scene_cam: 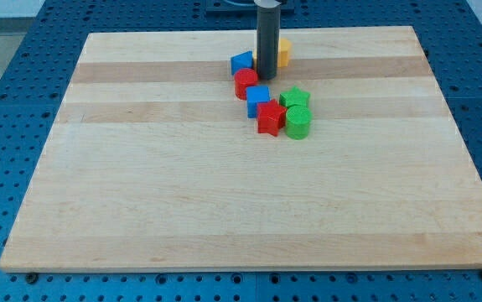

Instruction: Separate the blue triangle from the group of blocks

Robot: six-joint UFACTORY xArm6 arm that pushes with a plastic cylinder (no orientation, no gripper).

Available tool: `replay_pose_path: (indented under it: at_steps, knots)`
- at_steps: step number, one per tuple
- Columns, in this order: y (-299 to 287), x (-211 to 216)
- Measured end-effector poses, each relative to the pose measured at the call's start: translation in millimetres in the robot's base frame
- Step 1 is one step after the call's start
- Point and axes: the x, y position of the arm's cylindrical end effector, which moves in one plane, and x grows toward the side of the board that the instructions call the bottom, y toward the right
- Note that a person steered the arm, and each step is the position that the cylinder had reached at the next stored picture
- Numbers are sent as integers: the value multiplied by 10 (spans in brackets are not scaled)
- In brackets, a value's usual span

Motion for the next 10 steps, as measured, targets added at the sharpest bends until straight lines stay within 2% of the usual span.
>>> replay_pose_path:
  at_steps: [3,7,10]
  knots:
    - [-194,-232]
    - [-1138,-232]
    - [-1573,-117]
